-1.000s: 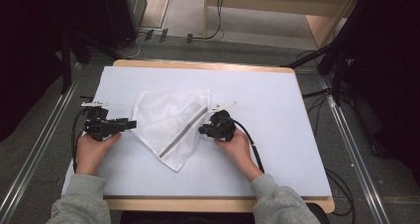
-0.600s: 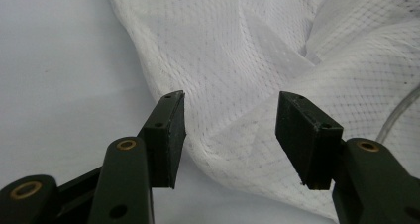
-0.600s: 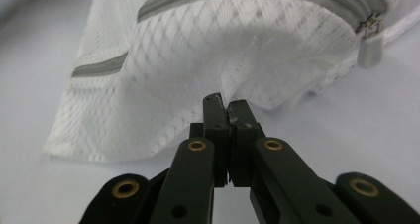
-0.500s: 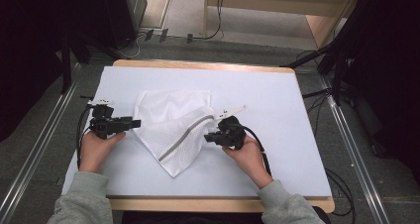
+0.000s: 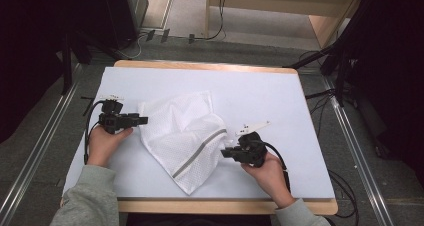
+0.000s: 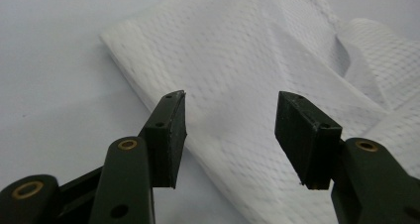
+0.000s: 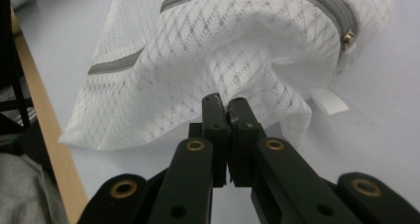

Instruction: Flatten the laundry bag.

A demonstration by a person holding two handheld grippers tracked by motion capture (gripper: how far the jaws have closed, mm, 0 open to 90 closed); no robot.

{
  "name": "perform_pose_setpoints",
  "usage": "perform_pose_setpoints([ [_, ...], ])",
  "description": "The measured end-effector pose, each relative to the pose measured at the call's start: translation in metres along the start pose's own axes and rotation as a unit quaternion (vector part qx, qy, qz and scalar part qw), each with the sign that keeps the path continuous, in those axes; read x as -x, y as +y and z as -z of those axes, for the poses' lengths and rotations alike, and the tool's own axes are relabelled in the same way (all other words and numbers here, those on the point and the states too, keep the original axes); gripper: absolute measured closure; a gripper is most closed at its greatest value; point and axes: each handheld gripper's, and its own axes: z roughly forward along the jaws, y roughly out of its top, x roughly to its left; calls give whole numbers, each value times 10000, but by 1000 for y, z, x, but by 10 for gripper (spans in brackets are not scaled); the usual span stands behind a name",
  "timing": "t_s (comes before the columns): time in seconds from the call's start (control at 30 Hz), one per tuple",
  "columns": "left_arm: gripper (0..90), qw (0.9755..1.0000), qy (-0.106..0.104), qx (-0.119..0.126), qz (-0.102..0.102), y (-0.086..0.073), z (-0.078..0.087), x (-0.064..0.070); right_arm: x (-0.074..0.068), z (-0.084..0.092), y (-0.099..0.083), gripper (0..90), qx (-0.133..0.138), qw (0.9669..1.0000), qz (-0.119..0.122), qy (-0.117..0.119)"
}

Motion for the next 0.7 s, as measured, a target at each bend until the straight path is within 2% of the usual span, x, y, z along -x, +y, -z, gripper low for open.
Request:
perform_pose_setpoints([
  [0.1, 470, 10000, 40, 0, 43, 4, -1, -6, 3, 10, -10, 895, -10, 10000, -34, -93],
  [0.17, 470, 9999, 88, -5, 66, 6, -2, -11, 10, 19, -19, 891, -20, 9997, -127, -191],
  [0.27, 469, 9998, 155, 26, 122, 8, -4, -17, 16, 24, -24, 890, -21, 9994, -202, -283],
  [0.3, 470, 9998, 132, 1, 156, 9, -5, -18, 23, 27, -28, 888, -3, 9989, -317, -339],
  [0.33, 470, 9997, 118, -28, 198, 10, -7, -19, 23, 27, -28, 888, -3, 9989, -317, -339],
  [0.43, 479, 9998, 80, -155, 117, 11, -12, -18, 32, 30, -32, 881, 9, 9979, -442, -465],
  [0.47, 482, 9998, 44, -192, 80, 11, -14, -16, 33, 31, -32, 879, -3, 9977, -458, -503],
  [0.5, 488, 9994, -43, -337, -15, 10, -17, -12, 35, 31, -33, 877, 16, 9974, -466, -543],
  [0.57, 495, 9992, -102, -371, -44, 10, -18, -10, 37, 32, -33, 877, 33, 9972, -490, -571],
  [0.6, 511, 9990, -149, -411, -89, 9, -20, -7, 39, 33, -33, 878, 49, 9969, -525, -590],
  [0.63, 572, 9984, -137, -510, -181, 8, -22, -5, 42, 34, -33, 883, 66, 9966, -575, -592],
  [0.67, 572, 9977, -70, -625, -252, 8, -24, -3, 42, 34, -33, 883, 66, 9966, -575, -592],
  [0.7, 631, 9970, -12, -720, -281, 7, -26, -2, 43, 34, -33, 895, 83, 9964, -581, -604],
])
